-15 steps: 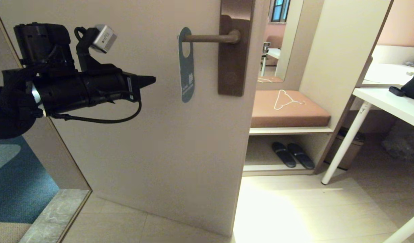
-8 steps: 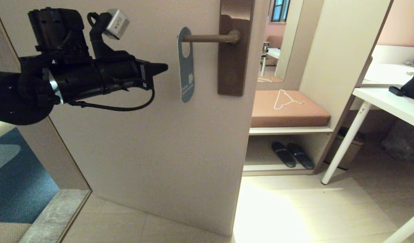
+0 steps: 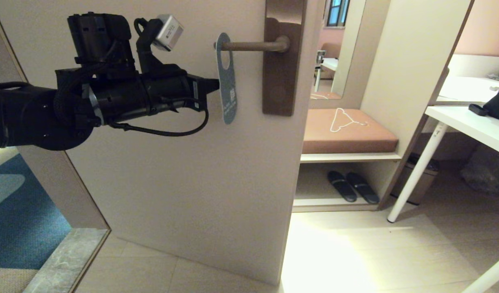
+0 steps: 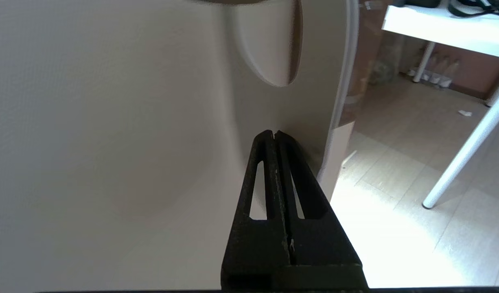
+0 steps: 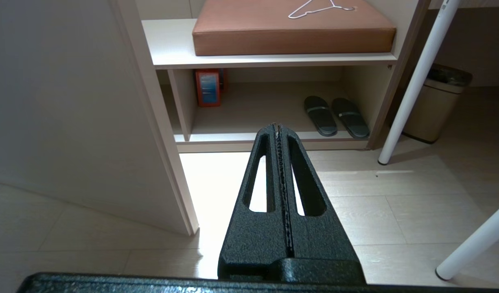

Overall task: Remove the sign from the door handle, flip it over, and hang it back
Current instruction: Hang the sign back with the other side facing out

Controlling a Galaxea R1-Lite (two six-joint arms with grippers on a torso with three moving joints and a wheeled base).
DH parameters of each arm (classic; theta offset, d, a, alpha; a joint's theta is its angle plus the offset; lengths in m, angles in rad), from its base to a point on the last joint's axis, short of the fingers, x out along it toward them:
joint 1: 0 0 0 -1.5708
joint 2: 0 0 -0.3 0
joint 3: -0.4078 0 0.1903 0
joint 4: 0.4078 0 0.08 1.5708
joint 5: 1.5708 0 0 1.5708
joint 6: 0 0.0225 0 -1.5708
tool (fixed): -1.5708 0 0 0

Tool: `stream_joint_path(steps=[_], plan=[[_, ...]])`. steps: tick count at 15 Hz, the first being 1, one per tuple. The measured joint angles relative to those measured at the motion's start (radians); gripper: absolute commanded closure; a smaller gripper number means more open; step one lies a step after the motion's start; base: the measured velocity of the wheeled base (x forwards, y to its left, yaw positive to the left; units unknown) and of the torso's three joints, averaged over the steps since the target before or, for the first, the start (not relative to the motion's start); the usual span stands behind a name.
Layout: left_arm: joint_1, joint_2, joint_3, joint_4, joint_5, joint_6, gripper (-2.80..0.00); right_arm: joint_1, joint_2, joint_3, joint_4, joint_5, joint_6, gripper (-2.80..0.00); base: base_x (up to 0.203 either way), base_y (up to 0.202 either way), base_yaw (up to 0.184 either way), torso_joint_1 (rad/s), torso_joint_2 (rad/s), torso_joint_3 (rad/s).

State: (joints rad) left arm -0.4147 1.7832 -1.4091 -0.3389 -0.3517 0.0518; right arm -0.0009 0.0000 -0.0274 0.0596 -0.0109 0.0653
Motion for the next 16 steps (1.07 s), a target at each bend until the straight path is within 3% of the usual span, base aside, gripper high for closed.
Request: stream_joint_path(steps=[16], plan=[[-0.157, 0.036, -0.062, 0.0, 0.059, 0.001, 0.0, 0.0, 0.0, 0.0, 0.0, 0.0, 0.0, 0.0, 0.0, 0.0, 0.0, 0.0, 0.0, 0.0]])
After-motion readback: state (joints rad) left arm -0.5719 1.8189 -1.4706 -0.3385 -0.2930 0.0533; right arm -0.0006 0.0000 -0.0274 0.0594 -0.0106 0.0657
